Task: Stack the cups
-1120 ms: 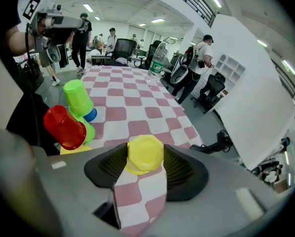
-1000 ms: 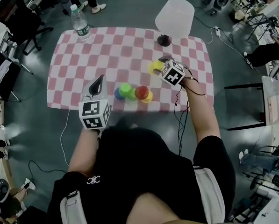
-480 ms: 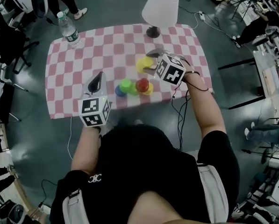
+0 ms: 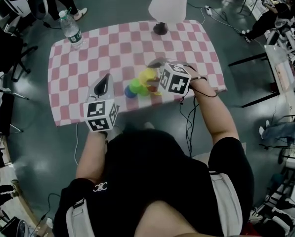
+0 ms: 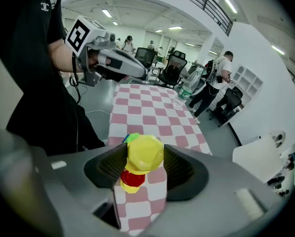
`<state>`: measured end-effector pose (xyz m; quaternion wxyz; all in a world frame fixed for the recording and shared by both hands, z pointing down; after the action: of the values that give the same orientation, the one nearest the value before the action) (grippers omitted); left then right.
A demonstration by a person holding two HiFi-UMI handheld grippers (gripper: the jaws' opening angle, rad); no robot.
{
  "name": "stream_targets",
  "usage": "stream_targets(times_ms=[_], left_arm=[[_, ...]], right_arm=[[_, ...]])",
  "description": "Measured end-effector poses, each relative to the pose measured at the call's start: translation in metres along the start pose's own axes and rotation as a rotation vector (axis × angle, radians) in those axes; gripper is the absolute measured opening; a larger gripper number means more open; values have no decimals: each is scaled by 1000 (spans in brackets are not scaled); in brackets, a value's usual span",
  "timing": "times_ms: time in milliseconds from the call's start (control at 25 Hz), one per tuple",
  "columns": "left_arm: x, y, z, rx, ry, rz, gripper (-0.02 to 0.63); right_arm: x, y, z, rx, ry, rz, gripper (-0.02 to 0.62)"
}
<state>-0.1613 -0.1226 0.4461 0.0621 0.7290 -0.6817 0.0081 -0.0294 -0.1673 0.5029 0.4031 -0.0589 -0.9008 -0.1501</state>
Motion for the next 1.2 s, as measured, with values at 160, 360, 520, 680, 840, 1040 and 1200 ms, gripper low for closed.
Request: stream_targets(times_ms=[160, 360, 520, 680, 840, 1040, 1200], left_arm=[[-3, 3, -1, 1, 5, -4, -2], [-5, 6, -1, 2, 7, 0, -2], [-5, 8, -2, 1, 9, 2, -2], [-5, 6, -3, 4, 10, -10, -2], [-4, 3, -3, 7, 11, -18, -2], [0, 1, -2, 15, 13, -30, -2], [4, 1, 0, 20, 8, -33, -2]], right_arm=[[10, 7, -4, -11, 29, 10, 230], [16, 10, -10, 3, 45, 21, 230], [22, 12, -13, 5, 50, 16, 230], [22, 11, -11, -7, 36, 2, 232], [16, 10, -2, 8, -40, -5, 278], [-6, 2, 15, 93, -170, -31, 282], [-27, -24, 28, 203, -346, -188, 281]])
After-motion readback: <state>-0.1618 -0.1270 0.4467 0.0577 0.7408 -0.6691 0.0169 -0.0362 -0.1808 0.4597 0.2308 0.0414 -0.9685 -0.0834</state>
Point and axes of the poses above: the fingertips, and each gripper's own axes: x forward along the fingers, y to its left, z out of its top, the point moved 1 cm from there along -x, backward along the fingers, and after that the axes turned 11 degrees about -y, right-handed, at the moved point
